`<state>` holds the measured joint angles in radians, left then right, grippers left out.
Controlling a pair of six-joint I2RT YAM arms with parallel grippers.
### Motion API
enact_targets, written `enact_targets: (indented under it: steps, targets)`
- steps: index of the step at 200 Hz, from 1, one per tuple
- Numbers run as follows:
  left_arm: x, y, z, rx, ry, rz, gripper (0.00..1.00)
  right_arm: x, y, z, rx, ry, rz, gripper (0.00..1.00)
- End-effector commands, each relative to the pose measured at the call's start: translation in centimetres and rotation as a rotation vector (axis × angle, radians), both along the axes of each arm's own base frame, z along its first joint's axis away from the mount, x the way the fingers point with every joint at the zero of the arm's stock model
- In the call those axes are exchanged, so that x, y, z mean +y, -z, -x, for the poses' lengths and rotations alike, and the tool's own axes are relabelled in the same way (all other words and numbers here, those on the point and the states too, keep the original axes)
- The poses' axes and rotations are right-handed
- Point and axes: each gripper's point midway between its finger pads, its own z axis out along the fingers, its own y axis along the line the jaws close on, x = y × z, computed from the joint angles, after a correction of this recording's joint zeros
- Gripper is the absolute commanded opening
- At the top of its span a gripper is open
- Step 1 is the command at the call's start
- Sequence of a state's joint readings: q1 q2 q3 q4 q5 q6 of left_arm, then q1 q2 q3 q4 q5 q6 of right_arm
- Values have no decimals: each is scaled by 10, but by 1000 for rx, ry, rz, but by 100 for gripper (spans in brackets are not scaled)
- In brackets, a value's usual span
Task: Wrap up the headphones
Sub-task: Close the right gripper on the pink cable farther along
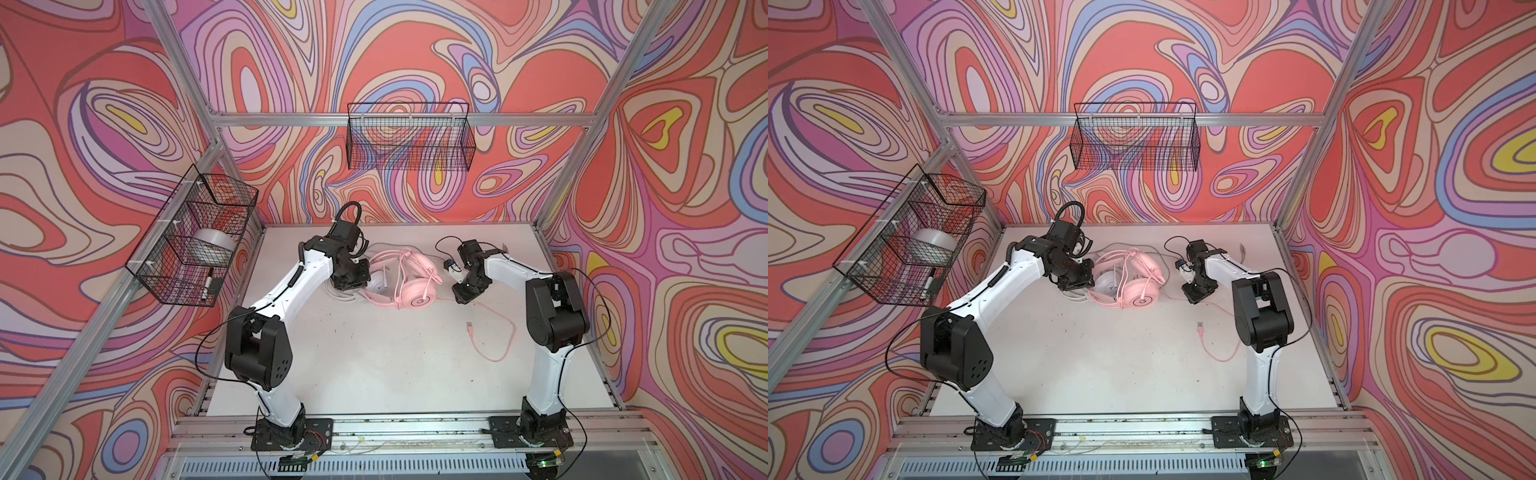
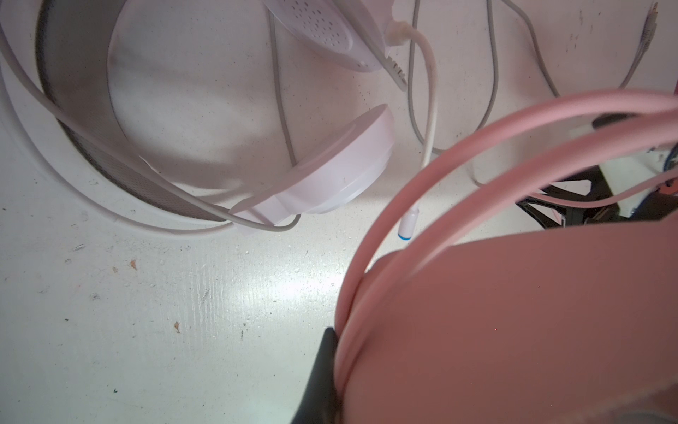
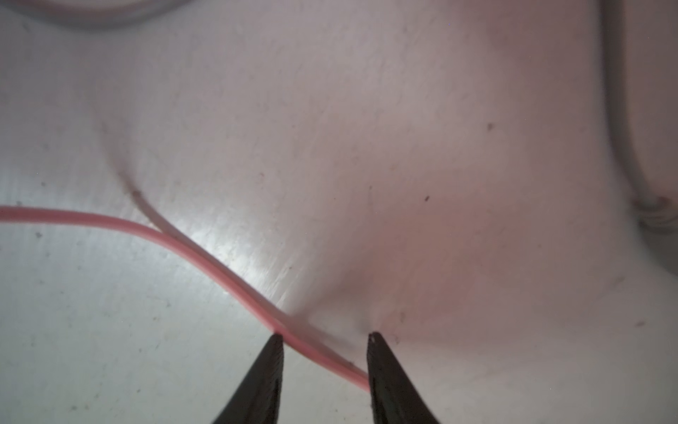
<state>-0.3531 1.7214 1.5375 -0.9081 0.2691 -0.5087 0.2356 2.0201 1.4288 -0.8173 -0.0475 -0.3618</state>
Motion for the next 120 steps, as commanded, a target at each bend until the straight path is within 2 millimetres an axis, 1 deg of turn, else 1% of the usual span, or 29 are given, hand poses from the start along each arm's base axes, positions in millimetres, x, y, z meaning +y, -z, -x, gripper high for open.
enact_targets:
  steps: [1, 22, 44, 90, 108, 120]
  targets:
    - [-6, -30, -2, -69, 3, 72, 0, 2, 4, -7, -14, -8, -19, 38]
    - [-6, -29, -2, -64, 4, 70, 0, 1, 11, -3, 5, -9, -12, 35]
    - [-7, -29, -2, -65, 2, 76, 0, 0, 15, 3, 25, -14, -9, 35]
    - [-8, -25, -2, -53, 2, 76, 0, 18, -8, 2, -16, -28, -125, 39]
    - [-8, -25, -2, -53, 0, 77, 0, 20, -15, -1, -28, -18, -150, 40]
    - [-7, -26, -2, -55, -1, 78, 0, 18, -14, -1, -26, -13, -146, 41]
